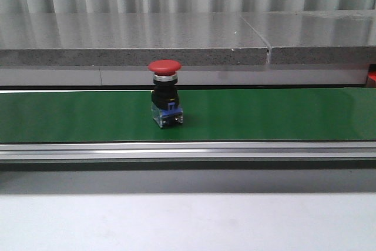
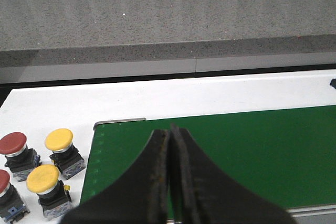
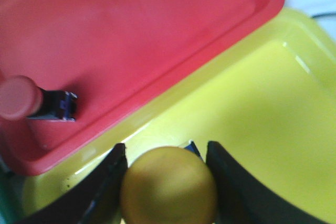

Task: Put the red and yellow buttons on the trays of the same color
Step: 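Lower the yellow button into the yellow tray and open the right gripper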

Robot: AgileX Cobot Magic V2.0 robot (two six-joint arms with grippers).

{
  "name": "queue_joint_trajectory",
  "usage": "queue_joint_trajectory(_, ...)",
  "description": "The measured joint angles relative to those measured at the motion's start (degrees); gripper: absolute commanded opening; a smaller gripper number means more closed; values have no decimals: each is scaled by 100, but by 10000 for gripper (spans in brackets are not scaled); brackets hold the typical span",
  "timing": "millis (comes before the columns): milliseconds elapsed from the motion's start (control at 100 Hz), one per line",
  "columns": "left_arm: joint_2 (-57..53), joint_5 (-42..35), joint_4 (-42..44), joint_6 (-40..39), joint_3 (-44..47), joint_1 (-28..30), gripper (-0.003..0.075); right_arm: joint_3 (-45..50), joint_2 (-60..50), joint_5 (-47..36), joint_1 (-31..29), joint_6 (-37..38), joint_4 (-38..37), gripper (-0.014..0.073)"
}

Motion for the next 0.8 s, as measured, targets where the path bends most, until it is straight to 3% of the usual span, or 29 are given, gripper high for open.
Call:
queue_joint_trajectory(480, 0, 0, 0, 0, 0, 0, -20, 168, 1000, -469, 0, 13, 0, 119)
queue_joint_trajectory(570, 0, 0, 0, 0, 0, 0, -20, 168, 1074, -507, 0, 13, 0, 204)
queue_joint_trajectory(690, 0, 0, 0, 0, 0, -12, -20, 168, 1150, -511, 0, 13, 0, 420)
queue_joint_trajectory(800, 0, 0, 0, 0, 0, -12, -20, 168, 1173, -511, 0, 13, 11, 567)
